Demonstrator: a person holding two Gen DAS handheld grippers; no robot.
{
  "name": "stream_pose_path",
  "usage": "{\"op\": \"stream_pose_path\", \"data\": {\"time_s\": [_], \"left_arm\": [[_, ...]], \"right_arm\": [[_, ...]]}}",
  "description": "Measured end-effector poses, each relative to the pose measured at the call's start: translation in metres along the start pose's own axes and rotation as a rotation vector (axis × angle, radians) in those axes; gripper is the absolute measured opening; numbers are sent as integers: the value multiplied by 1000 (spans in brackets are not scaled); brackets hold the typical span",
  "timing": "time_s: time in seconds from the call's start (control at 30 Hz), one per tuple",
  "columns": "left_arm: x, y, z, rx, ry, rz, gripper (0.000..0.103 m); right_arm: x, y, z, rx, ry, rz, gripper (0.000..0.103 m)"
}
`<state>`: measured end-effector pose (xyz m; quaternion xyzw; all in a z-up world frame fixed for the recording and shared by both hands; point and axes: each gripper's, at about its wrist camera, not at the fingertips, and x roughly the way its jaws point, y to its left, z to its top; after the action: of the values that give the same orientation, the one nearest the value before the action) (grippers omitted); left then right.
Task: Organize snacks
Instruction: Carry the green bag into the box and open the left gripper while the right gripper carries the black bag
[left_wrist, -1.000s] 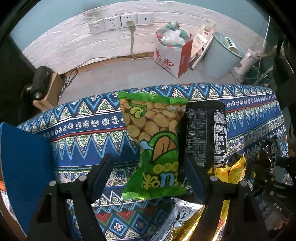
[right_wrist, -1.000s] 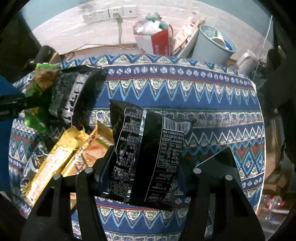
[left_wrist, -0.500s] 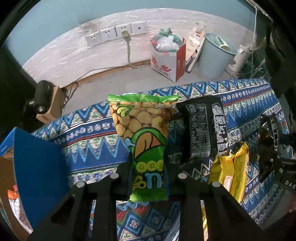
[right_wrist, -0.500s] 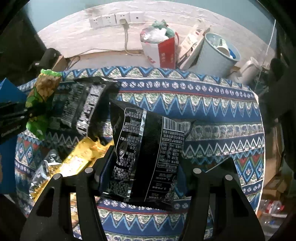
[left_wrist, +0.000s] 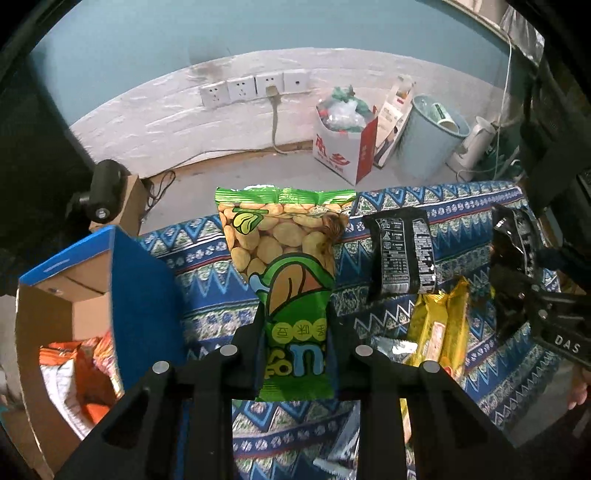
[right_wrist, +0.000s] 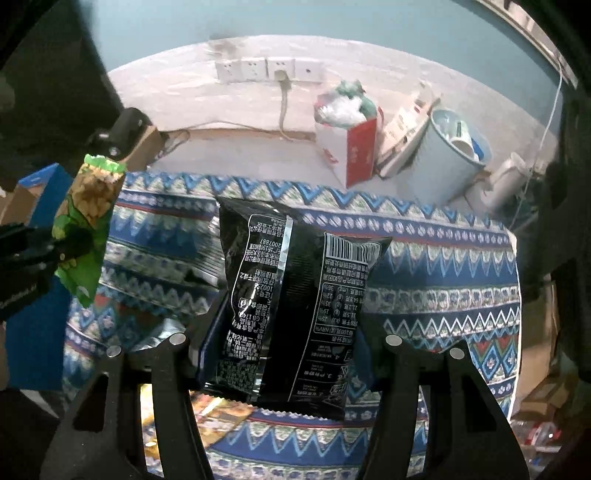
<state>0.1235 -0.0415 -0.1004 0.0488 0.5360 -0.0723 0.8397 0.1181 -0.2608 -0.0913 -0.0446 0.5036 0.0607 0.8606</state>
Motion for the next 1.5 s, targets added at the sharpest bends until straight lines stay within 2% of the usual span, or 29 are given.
{"op": "stream_pose_path", "data": {"time_s": [0.43, 0.97, 1.5], "left_arm": [[-50, 39, -18, -39, -68, 14, 26], [-89, 99, -41, -127, -128, 61, 26], [-112, 174, -71, -273, -125, 106, 26]], "right_arm": [[-26, 59, 21, -75, -60, 59, 58], [-29, 140, 46, -175, -89, 115, 58], [-26, 226, 57, -277, -86, 182, 58]]}}
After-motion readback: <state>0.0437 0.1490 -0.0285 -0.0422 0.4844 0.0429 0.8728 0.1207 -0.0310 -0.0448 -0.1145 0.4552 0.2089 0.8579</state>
